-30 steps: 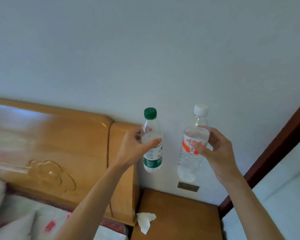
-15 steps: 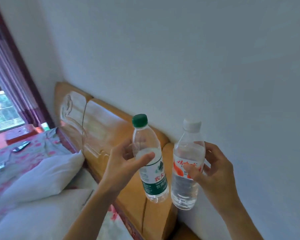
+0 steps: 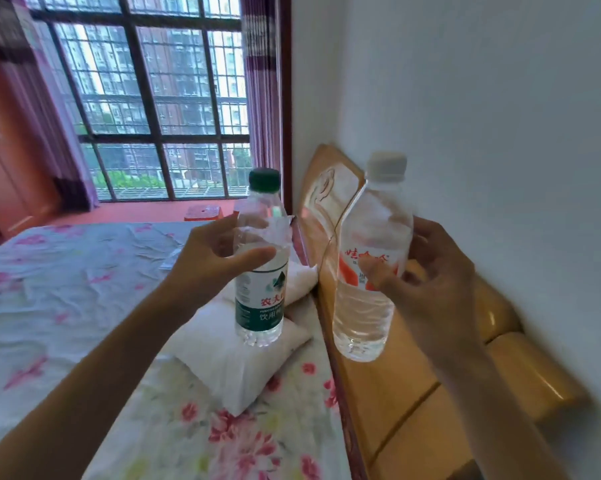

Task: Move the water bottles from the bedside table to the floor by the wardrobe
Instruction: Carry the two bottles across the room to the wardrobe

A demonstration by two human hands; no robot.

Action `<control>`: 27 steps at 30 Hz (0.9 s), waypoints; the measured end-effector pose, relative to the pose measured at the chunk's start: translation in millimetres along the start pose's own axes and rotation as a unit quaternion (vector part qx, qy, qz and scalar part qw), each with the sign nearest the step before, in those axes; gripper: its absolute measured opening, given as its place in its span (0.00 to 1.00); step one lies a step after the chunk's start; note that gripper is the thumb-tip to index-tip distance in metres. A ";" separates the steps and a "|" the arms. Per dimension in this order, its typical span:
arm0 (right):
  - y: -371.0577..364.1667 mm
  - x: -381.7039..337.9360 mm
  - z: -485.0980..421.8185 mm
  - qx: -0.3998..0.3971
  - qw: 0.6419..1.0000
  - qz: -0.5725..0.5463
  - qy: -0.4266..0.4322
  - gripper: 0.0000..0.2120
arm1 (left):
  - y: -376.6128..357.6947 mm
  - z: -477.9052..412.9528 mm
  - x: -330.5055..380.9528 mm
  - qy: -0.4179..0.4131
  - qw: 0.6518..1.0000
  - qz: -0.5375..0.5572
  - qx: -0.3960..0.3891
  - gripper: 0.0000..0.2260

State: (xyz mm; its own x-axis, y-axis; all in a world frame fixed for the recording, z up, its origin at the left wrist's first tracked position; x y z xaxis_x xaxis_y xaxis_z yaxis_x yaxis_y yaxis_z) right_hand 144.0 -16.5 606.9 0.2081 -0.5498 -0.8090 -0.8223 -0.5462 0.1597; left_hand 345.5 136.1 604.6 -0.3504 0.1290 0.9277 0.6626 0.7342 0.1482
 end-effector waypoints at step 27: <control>-419.7 -115.5 0.7 -0.198 0.972 -0.124 0.017 0.22 | 415.1 115.1 11.7 -0.010 0.961 -0.063 0.268 0.18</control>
State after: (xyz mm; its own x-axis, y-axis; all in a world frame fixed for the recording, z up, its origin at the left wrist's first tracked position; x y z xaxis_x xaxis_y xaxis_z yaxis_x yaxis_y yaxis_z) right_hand 464.7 276.7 633.0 0.3977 -0.3870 -0.8319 -0.4773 -0.8616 0.1726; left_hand 540.3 519.1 637.5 -0.4216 0.0257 0.9064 0.1800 0.9821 0.0559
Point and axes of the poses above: each hand's wrist, its own z-axis away from the middle knuckle, its own y-axis out of the back of the hand, x = y × z, the point moved 5 cm from there along -z, towards the middle knuckle, and after that the axes turned 7 degrees about z, right-handed, at the moved point
